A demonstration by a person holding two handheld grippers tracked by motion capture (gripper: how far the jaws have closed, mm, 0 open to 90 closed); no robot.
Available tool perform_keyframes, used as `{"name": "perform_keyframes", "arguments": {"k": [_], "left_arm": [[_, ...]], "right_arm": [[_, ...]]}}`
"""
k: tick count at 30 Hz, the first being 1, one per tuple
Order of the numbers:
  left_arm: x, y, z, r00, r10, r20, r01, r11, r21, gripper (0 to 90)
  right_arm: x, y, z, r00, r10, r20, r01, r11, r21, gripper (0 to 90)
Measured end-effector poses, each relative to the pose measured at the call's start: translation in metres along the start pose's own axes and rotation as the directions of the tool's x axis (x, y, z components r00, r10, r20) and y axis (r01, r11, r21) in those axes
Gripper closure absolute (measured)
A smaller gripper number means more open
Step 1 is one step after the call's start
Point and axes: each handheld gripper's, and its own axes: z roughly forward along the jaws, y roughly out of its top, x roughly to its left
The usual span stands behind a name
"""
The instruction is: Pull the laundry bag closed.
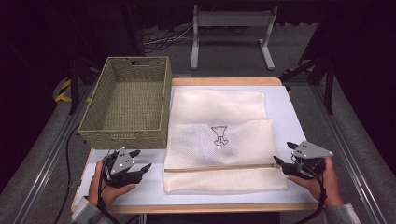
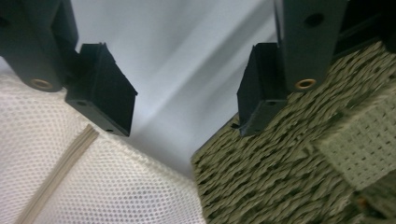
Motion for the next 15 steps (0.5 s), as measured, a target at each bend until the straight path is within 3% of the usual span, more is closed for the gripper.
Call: {"name": "perform_keyframes", "arguments": {"k": [6,15], "left_arm": [[0.006,-0.006,-0.001,0.9994,-0.012,-0.032,0.012,0.9998,0.016,28.5],[0.018,-0.019,-0.010,0.9914,-0.093,-0.091,0.093,0.9956,-0.010,14.5]], "right_arm": [[-0.004,0.001,0.005,0.9997,0.020,0.012,-0.019,1.000,-0.018,25.8],[-0.009,0.000,0.012,0.9977,0.046,0.049,-0.044,0.998,-0.042,19.7]]}}
